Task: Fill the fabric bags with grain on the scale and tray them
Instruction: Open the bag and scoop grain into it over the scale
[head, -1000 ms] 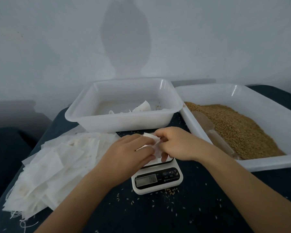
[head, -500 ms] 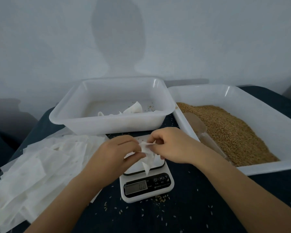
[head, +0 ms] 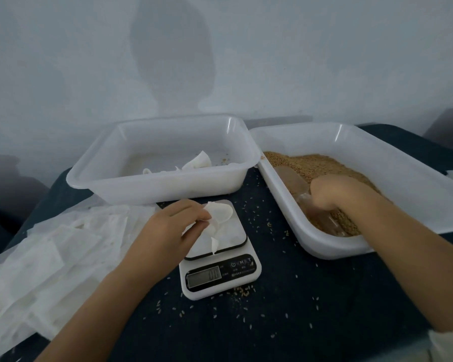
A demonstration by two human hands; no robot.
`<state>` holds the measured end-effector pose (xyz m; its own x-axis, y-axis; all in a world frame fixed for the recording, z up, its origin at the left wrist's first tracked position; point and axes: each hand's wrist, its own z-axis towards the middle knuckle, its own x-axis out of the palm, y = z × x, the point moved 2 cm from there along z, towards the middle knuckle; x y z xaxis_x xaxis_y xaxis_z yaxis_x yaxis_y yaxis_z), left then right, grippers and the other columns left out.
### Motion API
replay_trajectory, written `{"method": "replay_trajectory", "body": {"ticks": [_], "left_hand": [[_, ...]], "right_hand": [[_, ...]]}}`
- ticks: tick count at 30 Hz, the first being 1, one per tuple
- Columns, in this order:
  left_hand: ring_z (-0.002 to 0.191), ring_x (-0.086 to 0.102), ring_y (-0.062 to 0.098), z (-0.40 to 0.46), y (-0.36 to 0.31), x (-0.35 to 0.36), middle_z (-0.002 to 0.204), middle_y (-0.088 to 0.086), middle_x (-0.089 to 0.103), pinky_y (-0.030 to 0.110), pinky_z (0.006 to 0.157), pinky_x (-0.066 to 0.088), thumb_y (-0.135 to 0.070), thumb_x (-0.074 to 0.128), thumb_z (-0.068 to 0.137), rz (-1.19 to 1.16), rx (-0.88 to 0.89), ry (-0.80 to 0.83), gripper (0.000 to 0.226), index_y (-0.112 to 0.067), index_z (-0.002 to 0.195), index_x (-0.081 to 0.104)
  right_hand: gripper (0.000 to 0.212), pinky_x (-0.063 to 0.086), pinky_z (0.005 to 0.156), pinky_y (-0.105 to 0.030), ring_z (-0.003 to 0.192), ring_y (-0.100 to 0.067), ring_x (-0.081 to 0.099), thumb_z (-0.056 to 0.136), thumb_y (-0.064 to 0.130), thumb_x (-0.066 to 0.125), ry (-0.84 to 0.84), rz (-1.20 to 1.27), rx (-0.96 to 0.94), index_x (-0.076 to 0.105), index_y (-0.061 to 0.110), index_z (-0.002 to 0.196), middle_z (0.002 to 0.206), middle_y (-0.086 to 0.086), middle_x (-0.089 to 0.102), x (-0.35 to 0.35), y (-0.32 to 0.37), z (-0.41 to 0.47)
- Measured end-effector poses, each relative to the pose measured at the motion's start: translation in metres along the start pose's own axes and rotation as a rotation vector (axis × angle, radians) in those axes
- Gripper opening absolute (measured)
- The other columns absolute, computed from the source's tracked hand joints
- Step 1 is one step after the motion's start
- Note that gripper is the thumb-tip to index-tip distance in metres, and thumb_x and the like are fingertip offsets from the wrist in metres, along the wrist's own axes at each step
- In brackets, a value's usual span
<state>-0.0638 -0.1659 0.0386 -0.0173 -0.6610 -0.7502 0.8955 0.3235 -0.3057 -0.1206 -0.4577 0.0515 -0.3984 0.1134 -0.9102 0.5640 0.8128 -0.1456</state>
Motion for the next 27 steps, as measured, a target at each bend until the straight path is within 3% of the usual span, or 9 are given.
{"method": "replay_trajectory", "body": {"ticks": [2,4,7,9,13,16,18,23,27], "left_hand": [[0.080,0.053,0.001,-0.002,-0.002,0.000,0.088,-0.002,0.065,0.009,0.073,0.042,-0.001,0.071,0.076,-0.016,-0.005,-0.022,0.010,-0.006,0.085,0.070],[0.079,0.053,0.002,-0.005,-0.003,-0.002,0.088,-0.006,0.063,0.014,0.072,0.045,-0.002,0.071,0.077,-0.046,-0.039,-0.053,0.011,-0.007,0.086,0.068],[0.077,0.052,0.002,-0.005,-0.004,-0.007,0.083,-0.011,0.061,0.009,0.070,0.042,-0.006,0.071,0.078,-0.053,-0.098,-0.090,0.010,-0.011,0.085,0.067],[0.076,0.050,0.002,-0.004,-0.004,-0.010,0.080,-0.011,0.060,0.004,0.067,0.039,-0.006,0.071,0.078,-0.049,-0.115,-0.104,0.009,-0.011,0.084,0.067],[0.077,0.050,0.001,-0.001,-0.002,-0.013,0.082,-0.011,0.060,0.007,0.069,0.041,-0.007,0.071,0.078,-0.051,-0.122,-0.125,0.009,-0.010,0.087,0.068],[0.077,0.051,0.001,-0.001,0.000,-0.012,0.083,-0.010,0.060,0.009,0.069,0.043,-0.007,0.071,0.078,-0.049,-0.116,-0.141,0.011,-0.009,0.089,0.068],[0.077,0.051,0.000,-0.001,0.001,-0.011,0.084,-0.011,0.061,0.008,0.068,0.043,-0.006,0.071,0.078,-0.049,-0.114,-0.145,0.012,-0.009,0.089,0.069],[0.080,0.048,-0.006,-0.006,0.007,-0.012,0.088,-0.013,0.060,0.000,0.069,0.037,-0.015,0.064,0.081,-0.053,-0.112,-0.142,0.011,-0.011,0.091,0.069],[0.080,0.049,-0.004,-0.008,0.013,-0.011,0.089,-0.013,0.061,0.005,0.068,0.041,-0.017,0.063,0.082,-0.066,-0.130,-0.144,0.012,-0.013,0.091,0.069]], "right_hand": [[0.041,0.052,0.088,-0.035,0.096,-0.025,0.061,0.098,0.032,0.046,0.019,-0.008,0.002,0.056,0.004,0.126,0.091,-0.005,0.056,0.003,0.003,0.000],[0.038,0.053,0.084,-0.035,0.095,-0.026,0.063,0.097,0.029,0.049,0.037,0.054,0.013,0.057,0.004,0.125,0.090,-0.006,0.058,0.002,0.002,0.001],[0.033,0.044,0.059,-0.029,0.073,-0.022,0.062,0.097,0.034,0.047,-0.104,0.230,0.009,0.057,0.003,0.087,0.077,-0.007,0.057,-0.011,-0.004,0.001],[0.035,0.037,0.052,-0.028,0.058,-0.019,0.053,0.096,0.030,0.047,-0.181,0.208,0.017,0.052,0.004,0.073,0.069,-0.007,0.055,-0.023,-0.006,0.002],[0.017,0.038,0.054,-0.026,0.071,-0.020,0.051,0.095,0.020,0.046,-0.193,0.117,0.034,0.053,0.005,0.089,0.075,-0.006,0.049,-0.035,0.005,0.010],[0.034,0.046,0.074,-0.032,0.084,-0.024,0.055,0.098,0.031,0.043,-0.195,0.118,0.003,0.057,0.000,0.101,0.086,-0.007,0.054,-0.032,0.017,0.020],[0.042,0.049,0.078,-0.032,0.085,-0.022,0.058,0.102,0.033,0.038,-0.226,0.160,-0.018,0.063,-0.001,0.105,0.085,-0.006,0.056,-0.027,0.022,0.030],[0.041,0.048,0.070,-0.032,0.072,-0.017,0.055,0.102,0.035,0.038,-0.260,0.226,-0.009,0.061,0.001,0.097,0.086,-0.007,0.059,-0.019,0.018,0.041],[0.031,0.050,0.071,-0.032,0.083,-0.022,0.062,0.100,0.025,0.045,-0.290,0.260,0.024,0.064,0.000,0.100,0.095,-0.011,0.064,-0.014,-0.002,0.044]]}}
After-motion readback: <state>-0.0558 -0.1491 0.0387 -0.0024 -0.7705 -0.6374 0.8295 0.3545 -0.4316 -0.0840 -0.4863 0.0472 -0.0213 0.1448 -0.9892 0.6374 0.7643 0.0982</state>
